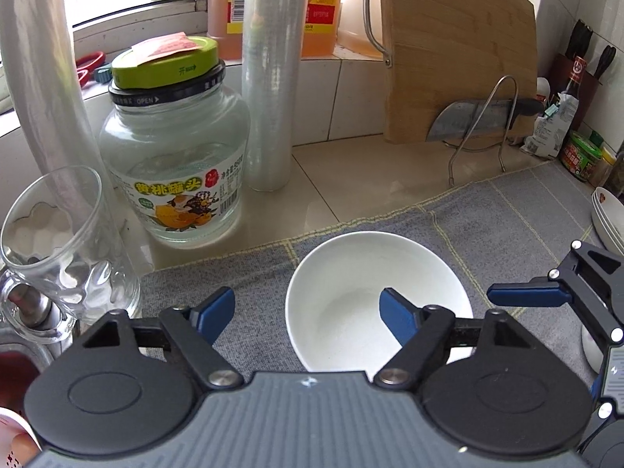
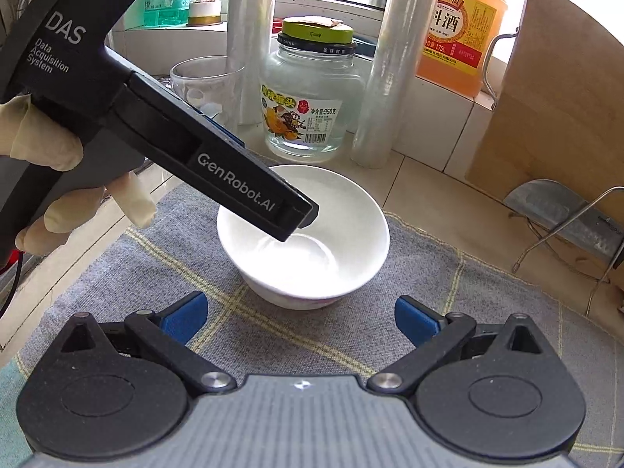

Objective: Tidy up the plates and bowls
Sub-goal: 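Grasp the rim of the floral white bowl with the left tool, then lift the floral bowl with the left tool and carry it over the nested bowls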

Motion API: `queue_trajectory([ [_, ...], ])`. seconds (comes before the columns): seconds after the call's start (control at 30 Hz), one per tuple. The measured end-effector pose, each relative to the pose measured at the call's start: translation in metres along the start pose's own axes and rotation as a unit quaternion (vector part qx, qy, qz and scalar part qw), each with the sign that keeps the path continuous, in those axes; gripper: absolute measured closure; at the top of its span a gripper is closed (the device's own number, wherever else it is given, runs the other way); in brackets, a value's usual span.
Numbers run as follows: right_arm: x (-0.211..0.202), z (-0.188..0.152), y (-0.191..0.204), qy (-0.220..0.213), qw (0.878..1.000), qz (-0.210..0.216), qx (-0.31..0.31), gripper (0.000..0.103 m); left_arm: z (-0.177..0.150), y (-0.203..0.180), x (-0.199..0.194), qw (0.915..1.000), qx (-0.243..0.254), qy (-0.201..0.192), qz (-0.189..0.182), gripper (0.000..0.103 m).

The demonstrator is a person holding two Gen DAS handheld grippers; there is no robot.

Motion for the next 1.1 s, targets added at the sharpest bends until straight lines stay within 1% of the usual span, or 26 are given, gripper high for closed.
queue_trajectory([
  [0.07,0.004,0.002,-0.003,0.002,1.0,-0.001,-0.002,0.0,0.001,-0.002,0.003,1.0,0.0,0.003,-0.009,0.026],
  [0.13,0.008,0.002,-0.006,0.007,1.0,0.002,0.002,0.0,0.003,-0.005,0.006,0.9998,0.005,0.003,-0.018,0.032],
  [0.33,0.016,0.005,-0.013,0.012,1.0,0.007,0.009,0.003,0.005,-0.013,0.013,0.9992,0.022,0.012,-0.033,0.041],
  [0.43,0.019,0.005,-0.013,0.012,1.0,0.015,0.006,0.004,0.006,-0.014,0.016,0.9987,0.03,0.018,-0.037,0.043],
  [0.6,0.02,0.007,-0.013,0.008,1.0,0.023,0.001,0.012,0.008,-0.02,0.016,0.9973,0.054,0.021,-0.045,0.045],
  [0.73,0.019,0.009,-0.011,0.004,1.0,0.027,-0.006,0.013,0.009,-0.025,0.015,0.9955,0.075,0.021,-0.053,0.046],
  [0.8,0.019,0.01,-0.011,0.002,1.0,0.027,-0.008,0.013,0.008,-0.027,0.016,0.995,0.083,0.022,-0.052,0.046],
  [0.9,0.019,0.011,-0.009,0.0,0.999,0.031,-0.01,0.015,0.009,-0.027,0.016,0.9945,0.087,0.023,-0.053,0.046],
  [1.1,0.019,0.012,-0.009,0.002,0.999,0.031,-0.009,0.016,0.01,-0.026,0.016,0.9945,0.083,0.026,-0.059,0.047],
])
Point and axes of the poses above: each gripper's, at about its wrist camera, not at the fingertips, and x roughly the way its jaws point, y to its left, z to its top, the point moved 10 cm from there along x, roughly the way its jaws point, and after that the axes turned 15 degrees about z, right-handed, at the moved point
